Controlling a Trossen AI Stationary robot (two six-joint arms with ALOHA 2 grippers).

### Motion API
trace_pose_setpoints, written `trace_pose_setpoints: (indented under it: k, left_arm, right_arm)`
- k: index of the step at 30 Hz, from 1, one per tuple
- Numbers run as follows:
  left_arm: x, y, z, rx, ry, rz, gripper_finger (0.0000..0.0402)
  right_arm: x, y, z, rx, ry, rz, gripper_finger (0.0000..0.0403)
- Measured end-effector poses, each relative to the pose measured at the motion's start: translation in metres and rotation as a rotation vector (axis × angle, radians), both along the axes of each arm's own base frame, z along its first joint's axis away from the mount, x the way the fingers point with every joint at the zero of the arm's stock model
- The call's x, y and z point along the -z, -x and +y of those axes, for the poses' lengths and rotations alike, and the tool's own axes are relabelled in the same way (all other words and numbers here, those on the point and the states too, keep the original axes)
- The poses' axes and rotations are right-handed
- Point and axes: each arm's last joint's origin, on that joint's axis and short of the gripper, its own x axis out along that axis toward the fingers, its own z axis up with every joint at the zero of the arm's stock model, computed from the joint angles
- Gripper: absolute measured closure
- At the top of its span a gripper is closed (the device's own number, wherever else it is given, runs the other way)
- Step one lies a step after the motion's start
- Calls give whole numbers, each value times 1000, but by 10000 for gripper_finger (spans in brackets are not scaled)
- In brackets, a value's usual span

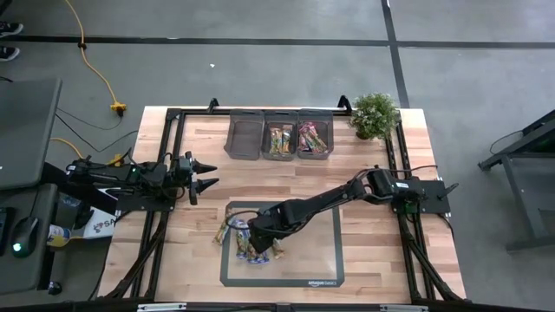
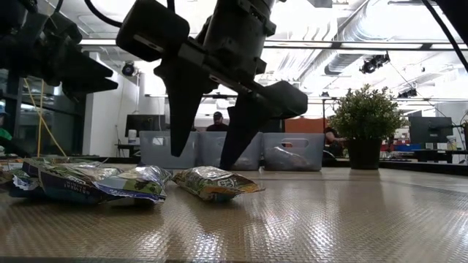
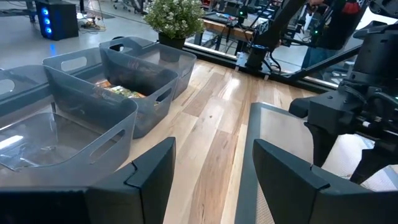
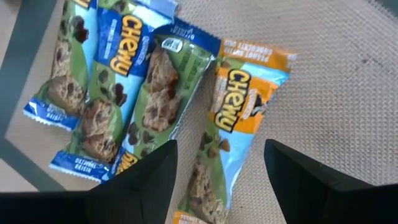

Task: Pick and place Granola Bars by type
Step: Put the orange granola bar into the middle black bin

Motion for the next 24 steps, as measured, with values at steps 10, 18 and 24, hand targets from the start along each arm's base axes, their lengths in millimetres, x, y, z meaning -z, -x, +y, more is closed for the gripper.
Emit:
trace_pose_setpoints:
  k: [10, 18, 24]
  left_arm:
    - [0, 0, 0, 0, 0, 0, 190]
    - [0, 0, 0, 0, 0, 0, 190]
    - [0, 0, 0, 1, 0, 0, 190]
  right_arm:
    - [11, -3, 1, -31, -5, 11, 178]
    - [25, -9, 3, -23, -15, -10, 178]
    - [26, -9, 1, 24, 13, -4, 178]
